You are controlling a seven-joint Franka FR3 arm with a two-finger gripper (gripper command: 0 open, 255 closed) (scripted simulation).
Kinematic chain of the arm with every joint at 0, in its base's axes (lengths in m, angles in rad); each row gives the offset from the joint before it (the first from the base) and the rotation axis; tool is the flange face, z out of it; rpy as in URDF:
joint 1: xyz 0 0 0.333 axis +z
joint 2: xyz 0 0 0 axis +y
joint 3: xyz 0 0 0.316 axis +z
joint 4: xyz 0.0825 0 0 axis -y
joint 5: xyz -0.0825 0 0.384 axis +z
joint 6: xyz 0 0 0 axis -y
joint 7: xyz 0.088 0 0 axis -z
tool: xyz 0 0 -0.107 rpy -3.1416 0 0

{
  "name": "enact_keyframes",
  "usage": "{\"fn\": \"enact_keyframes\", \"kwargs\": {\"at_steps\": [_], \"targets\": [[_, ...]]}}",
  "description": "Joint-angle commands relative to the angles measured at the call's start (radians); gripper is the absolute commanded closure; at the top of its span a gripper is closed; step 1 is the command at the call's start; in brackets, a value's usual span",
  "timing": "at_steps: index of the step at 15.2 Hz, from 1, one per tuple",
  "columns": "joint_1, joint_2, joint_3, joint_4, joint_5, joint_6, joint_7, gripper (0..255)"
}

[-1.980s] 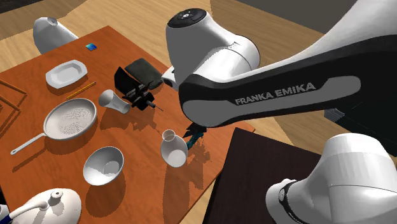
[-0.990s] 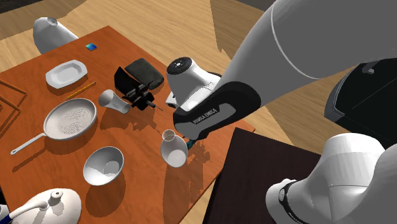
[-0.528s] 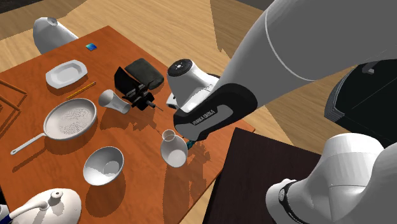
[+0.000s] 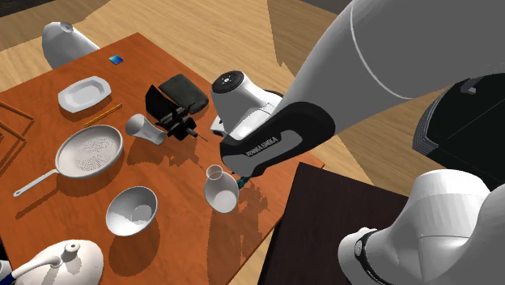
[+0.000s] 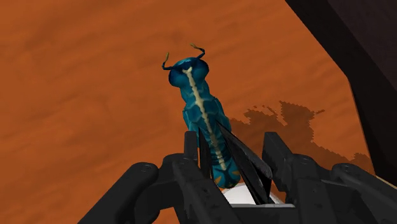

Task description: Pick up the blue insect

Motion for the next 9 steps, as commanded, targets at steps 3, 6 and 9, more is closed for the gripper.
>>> {"fn": "enact_keyframes", "kwargs": {"at_steps": [3, 6, 9], "targets": [[0.002, -0.055, -0.004, 0.005, -0.026, -0.058, 0.014, 255], [0.002, -0.096, -0.005, 0.013, -0.042, -0.104, 0.023, 255], [0.002, -0.134, -0.003, 0.022, -0.056, -0.150, 0.031, 255]]}}
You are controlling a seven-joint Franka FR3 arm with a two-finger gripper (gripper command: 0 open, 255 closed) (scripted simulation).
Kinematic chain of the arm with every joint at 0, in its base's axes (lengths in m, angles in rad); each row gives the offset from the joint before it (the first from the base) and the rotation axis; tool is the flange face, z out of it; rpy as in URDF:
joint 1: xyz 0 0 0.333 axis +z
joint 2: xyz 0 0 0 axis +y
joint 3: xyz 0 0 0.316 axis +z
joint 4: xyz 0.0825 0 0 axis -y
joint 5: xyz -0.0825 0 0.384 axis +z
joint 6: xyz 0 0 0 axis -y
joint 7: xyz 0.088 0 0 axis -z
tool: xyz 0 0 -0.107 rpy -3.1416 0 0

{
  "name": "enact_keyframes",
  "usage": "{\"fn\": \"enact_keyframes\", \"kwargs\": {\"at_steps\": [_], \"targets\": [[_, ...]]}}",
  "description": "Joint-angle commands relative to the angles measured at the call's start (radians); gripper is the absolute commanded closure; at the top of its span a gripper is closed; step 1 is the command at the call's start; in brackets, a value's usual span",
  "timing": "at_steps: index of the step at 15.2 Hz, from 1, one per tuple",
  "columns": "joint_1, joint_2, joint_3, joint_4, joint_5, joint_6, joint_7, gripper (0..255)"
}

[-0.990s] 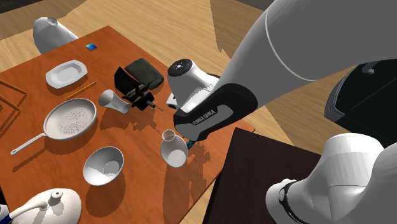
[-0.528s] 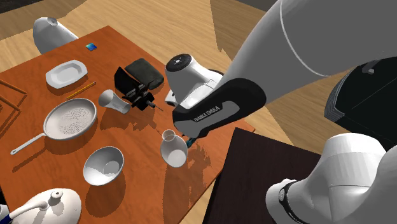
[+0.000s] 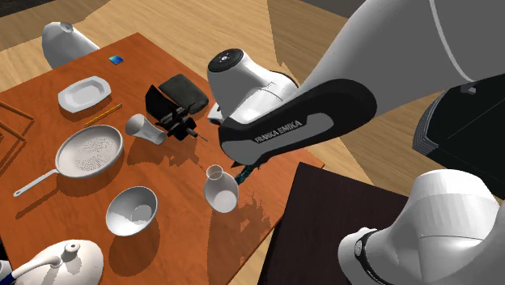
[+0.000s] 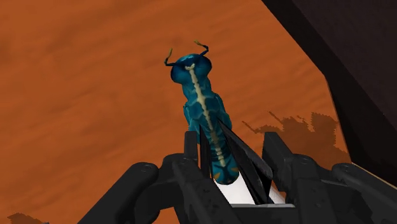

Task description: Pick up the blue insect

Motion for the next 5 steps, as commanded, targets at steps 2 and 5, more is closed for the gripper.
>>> {"fn": "enact_keyframes", "kwargs": {"at_steps": [2, 5], "targets": [[0.000, -0.033, 0.002, 0.011, -0.010, -0.044, 0.006, 255], [0.000, -0.047, 0.004, 0.016, -0.014, -0.061, 0.008, 255]]}}
